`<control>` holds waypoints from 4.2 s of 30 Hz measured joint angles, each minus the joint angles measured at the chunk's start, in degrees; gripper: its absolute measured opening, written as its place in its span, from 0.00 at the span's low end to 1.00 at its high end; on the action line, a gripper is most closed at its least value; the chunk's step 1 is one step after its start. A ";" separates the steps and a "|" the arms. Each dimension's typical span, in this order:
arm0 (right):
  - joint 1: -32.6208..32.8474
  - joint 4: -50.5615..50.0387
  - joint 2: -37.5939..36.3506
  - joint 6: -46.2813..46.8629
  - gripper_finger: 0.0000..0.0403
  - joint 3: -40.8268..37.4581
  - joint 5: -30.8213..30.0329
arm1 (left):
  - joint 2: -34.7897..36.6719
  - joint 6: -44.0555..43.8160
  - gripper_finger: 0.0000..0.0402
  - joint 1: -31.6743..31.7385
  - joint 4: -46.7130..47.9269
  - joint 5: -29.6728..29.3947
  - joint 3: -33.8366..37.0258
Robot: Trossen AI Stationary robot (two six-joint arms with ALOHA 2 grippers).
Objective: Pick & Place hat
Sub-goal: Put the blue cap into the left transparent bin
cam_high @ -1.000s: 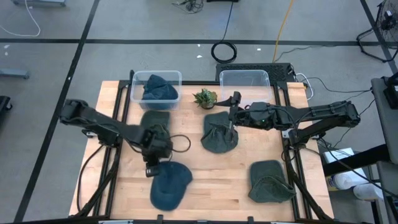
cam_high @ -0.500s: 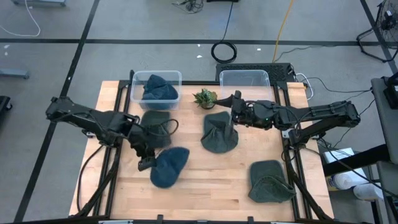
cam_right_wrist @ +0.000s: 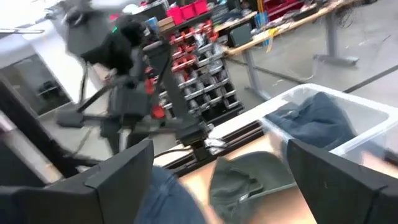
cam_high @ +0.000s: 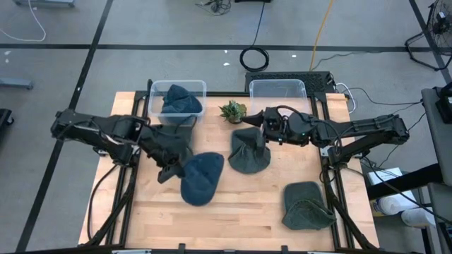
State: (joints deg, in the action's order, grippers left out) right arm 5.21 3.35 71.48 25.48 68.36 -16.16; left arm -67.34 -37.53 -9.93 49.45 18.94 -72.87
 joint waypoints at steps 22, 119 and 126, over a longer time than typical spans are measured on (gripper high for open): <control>-5.79 -2.36 0.00 22.86 0.89 0.00 23.96 | 0.01 2.67 0.01 13.16 0.07 -13.98 -13.03; -8.91 39.83 4.78 23.50 0.00 -4.50 28.46 | 0.41 12.81 0.27 18.12 -26.51 -18.37 -23.18; -9.75 24.07 -8.59 20.24 0.00 -11.46 28.46 | 1.21 8.12 0.47 19.75 -23.69 -19.61 -23.18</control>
State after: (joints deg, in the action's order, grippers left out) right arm -4.53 27.43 62.90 45.71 56.90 12.29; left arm -66.13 -29.41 9.82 25.76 -0.67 -96.05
